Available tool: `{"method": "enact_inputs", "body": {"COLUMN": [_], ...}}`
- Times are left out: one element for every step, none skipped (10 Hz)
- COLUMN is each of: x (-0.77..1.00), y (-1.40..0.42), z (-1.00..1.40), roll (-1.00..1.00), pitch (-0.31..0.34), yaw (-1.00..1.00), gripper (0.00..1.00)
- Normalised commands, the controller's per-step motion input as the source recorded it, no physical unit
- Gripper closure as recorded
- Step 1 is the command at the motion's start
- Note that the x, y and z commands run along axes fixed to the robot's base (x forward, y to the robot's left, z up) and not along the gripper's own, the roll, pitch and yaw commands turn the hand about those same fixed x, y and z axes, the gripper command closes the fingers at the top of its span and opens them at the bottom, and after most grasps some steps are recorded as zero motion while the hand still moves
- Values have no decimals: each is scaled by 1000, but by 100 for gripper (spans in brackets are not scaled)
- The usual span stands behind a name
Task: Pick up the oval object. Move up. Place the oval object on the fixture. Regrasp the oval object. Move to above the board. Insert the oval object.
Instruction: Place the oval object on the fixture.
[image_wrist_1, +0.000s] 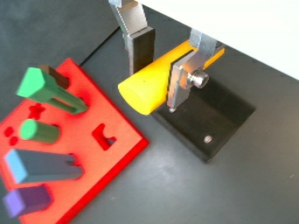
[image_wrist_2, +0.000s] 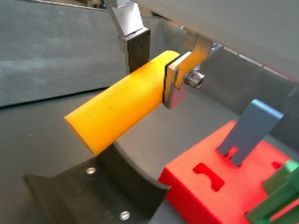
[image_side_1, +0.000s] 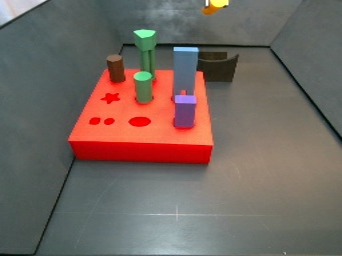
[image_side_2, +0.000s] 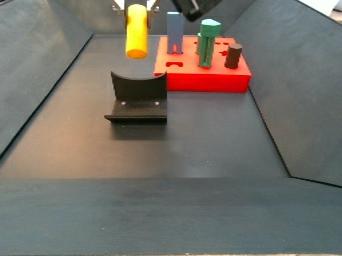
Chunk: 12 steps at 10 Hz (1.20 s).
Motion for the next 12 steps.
{"method": "enact_inputs", "body": {"x": [65, 73, 76, 76, 127, 132, 138, 153, 159, 165, 173, 182], "y": [47, 44, 46, 31, 134, 140, 141, 135, 139, 141, 142, 133], "z": [-13, -20, -20, -13, -1000, -1000, -1000, -1000, -1000, -1000, -1000, -1000], "roll": [-731, -501, -383, -226, -1000, -1000, -1000, -873, -718, -504, -344, -222], "pitch": [52, 17, 12, 6, 149, 146, 168, 192, 176, 140, 114, 75], "yaw": [-191, -160, -146, -115, -22, -36, -59, -96, -124, -159, -175, -181], "gripper": [100, 100, 100, 100, 100, 100, 100, 100, 100, 100, 100, 100]}}
